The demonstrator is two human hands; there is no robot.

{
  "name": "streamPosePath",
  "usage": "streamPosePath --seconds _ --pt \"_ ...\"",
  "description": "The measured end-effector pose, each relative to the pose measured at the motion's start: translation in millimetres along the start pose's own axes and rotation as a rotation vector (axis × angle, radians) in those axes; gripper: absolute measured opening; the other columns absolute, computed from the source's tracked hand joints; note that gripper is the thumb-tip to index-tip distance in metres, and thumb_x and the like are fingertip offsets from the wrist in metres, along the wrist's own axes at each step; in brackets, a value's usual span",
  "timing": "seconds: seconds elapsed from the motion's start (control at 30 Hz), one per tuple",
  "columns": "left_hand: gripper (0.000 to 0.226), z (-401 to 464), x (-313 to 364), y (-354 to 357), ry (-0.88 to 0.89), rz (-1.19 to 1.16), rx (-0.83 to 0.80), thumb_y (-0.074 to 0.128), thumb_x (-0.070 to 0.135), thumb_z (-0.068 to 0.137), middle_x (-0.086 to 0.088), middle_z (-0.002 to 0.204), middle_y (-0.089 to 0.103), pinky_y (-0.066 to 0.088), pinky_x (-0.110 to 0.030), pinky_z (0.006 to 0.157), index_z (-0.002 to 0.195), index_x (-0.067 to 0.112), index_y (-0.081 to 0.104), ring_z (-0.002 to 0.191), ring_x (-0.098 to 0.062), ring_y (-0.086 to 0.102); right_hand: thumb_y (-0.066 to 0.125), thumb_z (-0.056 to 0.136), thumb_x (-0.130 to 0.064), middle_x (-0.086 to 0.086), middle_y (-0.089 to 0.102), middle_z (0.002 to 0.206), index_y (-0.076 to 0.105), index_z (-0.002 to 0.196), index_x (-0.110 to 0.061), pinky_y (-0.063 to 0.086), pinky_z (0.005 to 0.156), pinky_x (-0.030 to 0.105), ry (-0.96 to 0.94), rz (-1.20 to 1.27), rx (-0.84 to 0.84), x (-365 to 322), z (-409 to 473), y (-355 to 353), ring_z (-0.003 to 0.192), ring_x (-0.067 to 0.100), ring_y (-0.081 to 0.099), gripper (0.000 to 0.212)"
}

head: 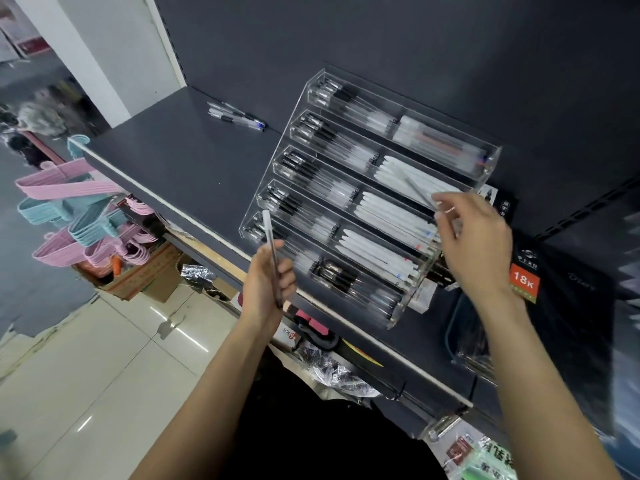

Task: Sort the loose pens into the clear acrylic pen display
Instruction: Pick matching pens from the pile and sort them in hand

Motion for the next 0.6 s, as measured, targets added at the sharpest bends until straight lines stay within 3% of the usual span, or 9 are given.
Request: streamPosePath --seconds 0.2,0.27,0.37,0.43,0.6 --pt "0.028 24 39 55 0.107 0.102 -0.105 0.041 0.027 0.1 0.007 0.085 0.053 0.051 -0.03 0.078 0.109 0.009 0.061 0.077 -0.007 0.049 0.054 0.09 -0.005 0.009 0.064 0.102 0.066 0.107 -0.012 0.046 0.072 0.036 -0.047 -0.141 0.081 21 68 -4 0.094 0.032 0.057 0.022" --pt "0.028 29 49 71 0.139 0.152 -0.109 0.044 0.024 0.099 0.011 0.092 0.058 0.048 -0.036 0.09 0.113 0.005 0.06 0.084 -0.006 0.05 0.053 0.091 -0.005 0.011 0.064 0.103 0.066 0.109 -0.012 0.048 0.071 0.039 -0.027 -0.173 0.033 28 86 3 0.095 0.034 0.056 0.024" --pt "0.023 36 60 91 0.162 0.152 -0.155 0.047 0.022 0.098 0.009 0.084 0.058 0.048 -0.027 0.082 0.108 0.013 0.065 0.079 -0.005 0.054 0.053 0.092 -0.005 0.009 0.064 0.108 0.067 0.111 -0.014 0.047 0.071 0.037 -0.031 -0.228 -0.051 31 104 10 0.099 0.031 0.055 0.025" --pt "0.018 40 63 101 0.16 0.131 -0.193 0.049 0.02 0.097 0.008 0.083 0.058 0.048 -0.025 0.085 0.103 0.015 0.065 0.075 -0.003 0.056 0.054 0.092 -0.008 0.005 0.064 0.107 0.069 0.109 -0.017 0.045 0.074 0.034 -0.013 -0.197 -0.093 35 111 9 0.1 0.028 0.055 0.024" --pt "0.012 50 58 118 0.106 0.116 -0.261 0.054 0.018 0.095 0.006 0.083 0.063 0.051 -0.022 0.081 0.101 0.013 0.062 0.077 -0.006 0.059 0.062 0.089 -0.014 -0.003 0.069 0.101 0.071 0.103 -0.022 0.051 0.086 0.033 0.065 0.083 -0.172 51 118 4 0.093 0.013 0.063 0.018"
Point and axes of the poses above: each hand's wrist, its own z-axis towards the middle knuckle, its own y-axis out of the palm, x = y × z, the point moved 7 cm from there along z, towards the middle knuckle
